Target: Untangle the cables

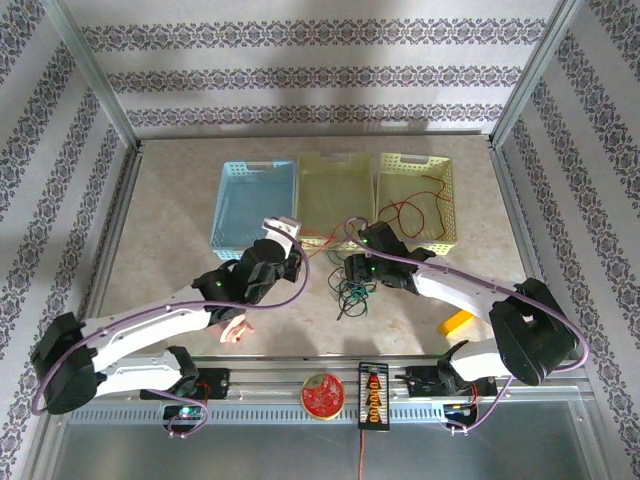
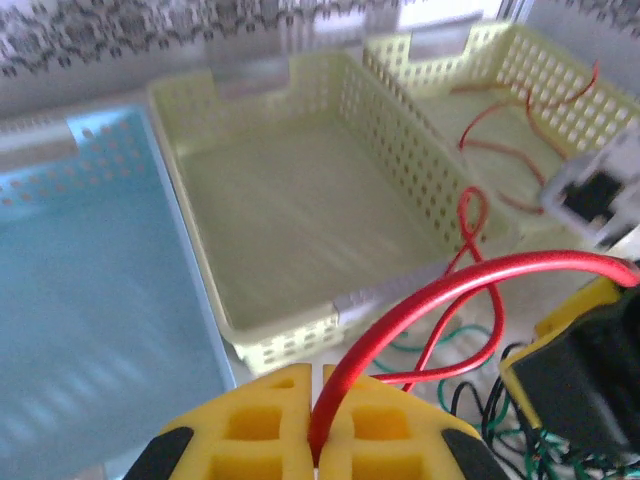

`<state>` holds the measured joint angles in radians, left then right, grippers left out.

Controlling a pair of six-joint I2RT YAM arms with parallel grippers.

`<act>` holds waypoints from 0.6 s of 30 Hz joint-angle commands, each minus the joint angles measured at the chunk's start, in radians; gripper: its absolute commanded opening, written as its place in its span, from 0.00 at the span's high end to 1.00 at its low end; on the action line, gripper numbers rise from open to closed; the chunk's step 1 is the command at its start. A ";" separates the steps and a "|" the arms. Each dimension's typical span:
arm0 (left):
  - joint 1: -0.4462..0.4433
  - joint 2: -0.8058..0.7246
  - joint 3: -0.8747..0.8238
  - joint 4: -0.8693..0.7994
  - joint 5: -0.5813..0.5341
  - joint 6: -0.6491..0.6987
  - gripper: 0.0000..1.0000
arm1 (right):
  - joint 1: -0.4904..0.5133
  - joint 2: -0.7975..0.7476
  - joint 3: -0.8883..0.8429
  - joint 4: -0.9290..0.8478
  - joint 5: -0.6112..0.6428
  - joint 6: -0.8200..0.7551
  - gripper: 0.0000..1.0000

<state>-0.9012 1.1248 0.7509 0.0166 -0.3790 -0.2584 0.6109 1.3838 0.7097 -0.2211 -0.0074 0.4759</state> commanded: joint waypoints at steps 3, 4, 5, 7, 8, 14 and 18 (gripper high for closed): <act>-0.002 -0.062 0.117 -0.059 -0.046 0.070 1.00 | -0.023 -0.009 -0.022 -0.010 0.032 0.035 0.44; -0.001 -0.060 0.134 -0.061 -0.057 0.070 1.00 | -0.026 -0.012 -0.023 -0.009 0.033 0.039 0.44; 0.003 -0.056 0.145 -0.057 -0.062 0.068 1.00 | -0.028 -0.015 -0.023 -0.010 0.032 0.042 0.44; 0.017 -0.033 0.173 -0.046 -0.050 0.063 1.00 | -0.028 -0.034 -0.027 -0.004 0.038 0.043 0.44; 0.024 -0.014 0.188 -0.041 -0.038 0.061 1.00 | -0.028 -0.047 -0.029 -0.003 0.046 0.046 0.44; 0.075 0.194 0.342 0.000 0.050 0.006 1.00 | -0.036 -0.215 -0.044 0.003 0.157 0.055 0.42; 0.147 0.387 0.521 -0.019 0.236 -0.097 1.00 | -0.052 -0.373 -0.066 -0.007 0.288 0.056 0.38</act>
<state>-0.7956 1.4342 1.1778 -0.0071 -0.2790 -0.2749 0.5751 1.0882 0.6670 -0.2203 0.1493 0.5228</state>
